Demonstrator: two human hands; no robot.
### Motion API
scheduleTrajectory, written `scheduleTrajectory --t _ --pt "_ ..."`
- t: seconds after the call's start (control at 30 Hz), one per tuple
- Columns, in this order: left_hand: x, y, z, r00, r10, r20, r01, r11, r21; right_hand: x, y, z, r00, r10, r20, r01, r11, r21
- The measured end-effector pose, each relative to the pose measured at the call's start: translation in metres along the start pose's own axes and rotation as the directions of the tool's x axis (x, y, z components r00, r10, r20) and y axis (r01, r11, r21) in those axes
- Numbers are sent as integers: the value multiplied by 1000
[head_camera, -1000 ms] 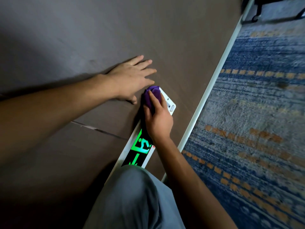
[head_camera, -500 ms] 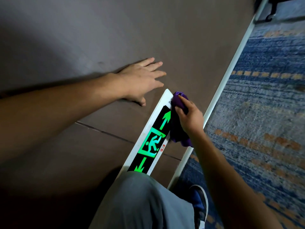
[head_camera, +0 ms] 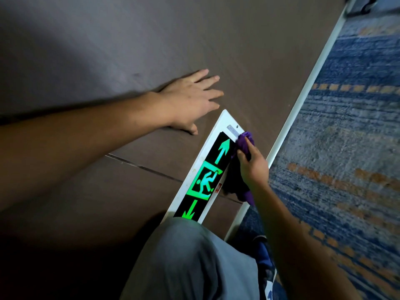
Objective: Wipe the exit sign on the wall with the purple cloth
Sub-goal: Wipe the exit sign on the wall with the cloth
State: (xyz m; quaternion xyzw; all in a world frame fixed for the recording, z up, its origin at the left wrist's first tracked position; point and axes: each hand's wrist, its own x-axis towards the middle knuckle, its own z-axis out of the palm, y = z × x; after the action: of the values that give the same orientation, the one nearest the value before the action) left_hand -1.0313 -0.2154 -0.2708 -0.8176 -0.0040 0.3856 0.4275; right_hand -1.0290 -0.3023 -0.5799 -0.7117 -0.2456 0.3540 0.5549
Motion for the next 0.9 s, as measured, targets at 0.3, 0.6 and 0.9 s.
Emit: scheduleTrajectory --t 0.3,0.6,0.9 --pt "0 5 2 1000 -12 22 11 1000 22 -42 21 19 998 0 56 4 997 -72" --pt "-11 7 8 1000 -29 9 28 999 24 4 2 -14 997 25 -75 -27 999 -22" --pt "-14 9 20 995 6 -96 1 997 76 -3 16 -13 983 37 178 1 978 -208"
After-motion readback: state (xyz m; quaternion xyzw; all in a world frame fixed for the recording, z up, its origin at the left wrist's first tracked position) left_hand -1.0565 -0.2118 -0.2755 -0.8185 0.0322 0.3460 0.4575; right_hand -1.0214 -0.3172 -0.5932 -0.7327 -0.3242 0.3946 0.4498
